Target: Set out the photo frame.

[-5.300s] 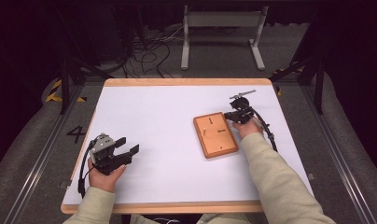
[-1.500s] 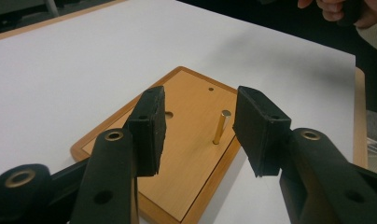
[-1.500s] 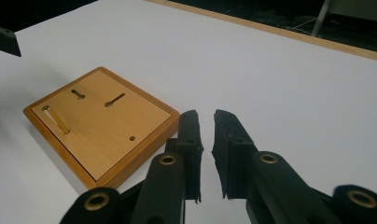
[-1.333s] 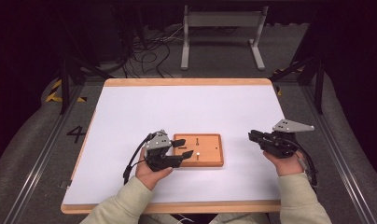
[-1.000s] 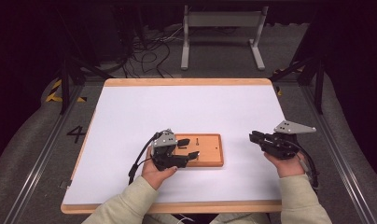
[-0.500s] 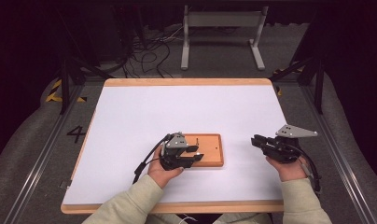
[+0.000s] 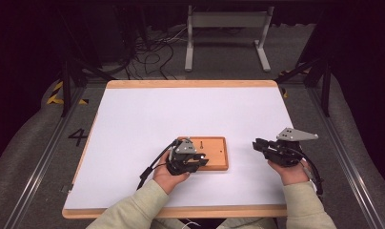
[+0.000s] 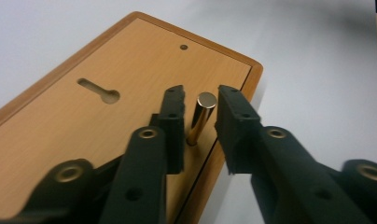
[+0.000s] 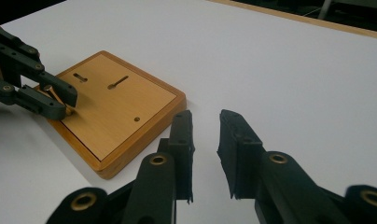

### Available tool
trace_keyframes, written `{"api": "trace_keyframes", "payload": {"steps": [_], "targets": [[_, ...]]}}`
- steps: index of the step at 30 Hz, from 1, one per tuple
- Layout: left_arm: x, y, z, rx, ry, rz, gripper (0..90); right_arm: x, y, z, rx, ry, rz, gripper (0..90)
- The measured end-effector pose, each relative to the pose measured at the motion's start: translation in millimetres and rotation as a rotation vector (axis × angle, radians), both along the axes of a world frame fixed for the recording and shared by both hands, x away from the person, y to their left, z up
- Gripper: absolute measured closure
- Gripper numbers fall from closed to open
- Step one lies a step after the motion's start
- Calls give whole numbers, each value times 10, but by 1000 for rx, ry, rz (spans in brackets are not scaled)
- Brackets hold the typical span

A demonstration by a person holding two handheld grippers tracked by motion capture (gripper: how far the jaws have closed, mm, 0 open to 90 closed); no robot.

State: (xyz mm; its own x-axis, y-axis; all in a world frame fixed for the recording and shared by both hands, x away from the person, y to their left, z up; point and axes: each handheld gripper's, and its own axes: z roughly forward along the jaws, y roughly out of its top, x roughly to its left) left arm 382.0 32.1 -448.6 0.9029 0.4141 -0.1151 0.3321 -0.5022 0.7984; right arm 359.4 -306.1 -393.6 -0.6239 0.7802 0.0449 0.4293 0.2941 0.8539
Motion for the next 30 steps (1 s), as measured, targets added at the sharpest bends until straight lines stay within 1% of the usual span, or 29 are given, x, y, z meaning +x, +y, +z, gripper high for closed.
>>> {"api": "trace_keyframes", "payload": {"steps": [2,3,5,6,9,12,15,17,19,21,24,26,29,30], "targets": [[6,4,5,10,-10,9,812,0,2,0,0,-1,2,745],[13,11,6,9,-1,10,825,-1,2,0,0,0,2,745],[23,9,4,10,-7,6,828,-3,1,1,0,-1,3,744],[22,6,4,10,-5,9,830,-4,1,1,-1,-2,2,742],[35,10,3,10,-6,-3,832,-9,12,4,1,-6,5,738],[40,16,-4,7,-17,-16,835,-11,29,2,-6,-9,9,738],[17,8,-10,19,-52,-21,837,-7,38,-2,-9,-7,9,738],[-1,3,-13,34,-87,-32,838,-11,55,2,-9,-7,11,736],[-23,-9,-14,45,-115,-38,838,-8,82,5,-11,-13,24,733],[-41,-8,-14,66,-148,-49,838,-12,125,6,-14,-15,36,730],[-62,-6,-25,74,-184,-54,838,-17,170,10,-27,-24,53,720],[-72,-2,-42,67,-209,-58,838,-16,187,12,-33,-27,55,705],[-80,8,-57,63,-230,-65,837,-6,207,3,-34,-21,57,661],[-91,7,-57,69,-240,-67,837,-2,216,-2,-36,-18,59,651]]}}
